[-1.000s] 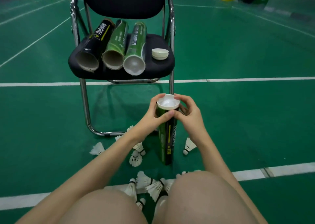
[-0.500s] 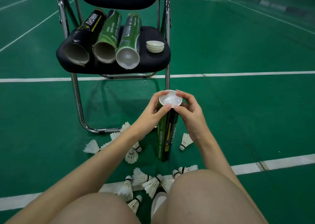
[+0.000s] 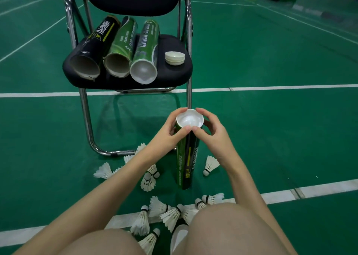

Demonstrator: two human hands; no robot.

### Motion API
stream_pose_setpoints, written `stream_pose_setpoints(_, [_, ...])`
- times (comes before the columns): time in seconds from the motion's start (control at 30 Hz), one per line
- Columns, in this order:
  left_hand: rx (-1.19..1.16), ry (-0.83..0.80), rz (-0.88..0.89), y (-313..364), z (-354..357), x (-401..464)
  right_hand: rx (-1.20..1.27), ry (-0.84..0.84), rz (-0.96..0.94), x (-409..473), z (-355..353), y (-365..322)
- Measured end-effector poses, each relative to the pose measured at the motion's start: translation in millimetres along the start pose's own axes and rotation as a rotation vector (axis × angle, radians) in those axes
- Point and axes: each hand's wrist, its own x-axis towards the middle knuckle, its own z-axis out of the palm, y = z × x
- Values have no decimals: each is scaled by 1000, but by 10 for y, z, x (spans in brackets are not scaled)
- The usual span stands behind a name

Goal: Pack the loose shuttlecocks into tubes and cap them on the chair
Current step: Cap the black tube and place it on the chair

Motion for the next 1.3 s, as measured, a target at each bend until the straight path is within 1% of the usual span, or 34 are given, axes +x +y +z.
stream_pose_setpoints(0.23, [-15,-2,-40,82,27,-26,-97,41,-16,-76,27,-4])
stream_pose_setpoints(0.6, [3,-33,-93,165,-61,-171,-128,-41,21,-155,-2,-82])
stream_pose_setpoints(0.73, [17,-47,-111,193,-91,-202,-114,-98,53,-194,5,-76])
stream_pose_setpoints(0.9, [-2,-13,-108,222,-102,-242,-104,-134,96,-171,36,-124])
stream_pose_setpoints(1.03, [-1,46,-101,266,-108,-305,-167,-64,126,-177,130,-135])
stream_pose_setpoints(1.17, [18,43,-68,444,-172,-370,-186,-37,102,-205,129,-308])
stream_pose_setpoints(1.3, [-9,39,0,773,-194,-429,-230,-56,-18,-226,80,-692])
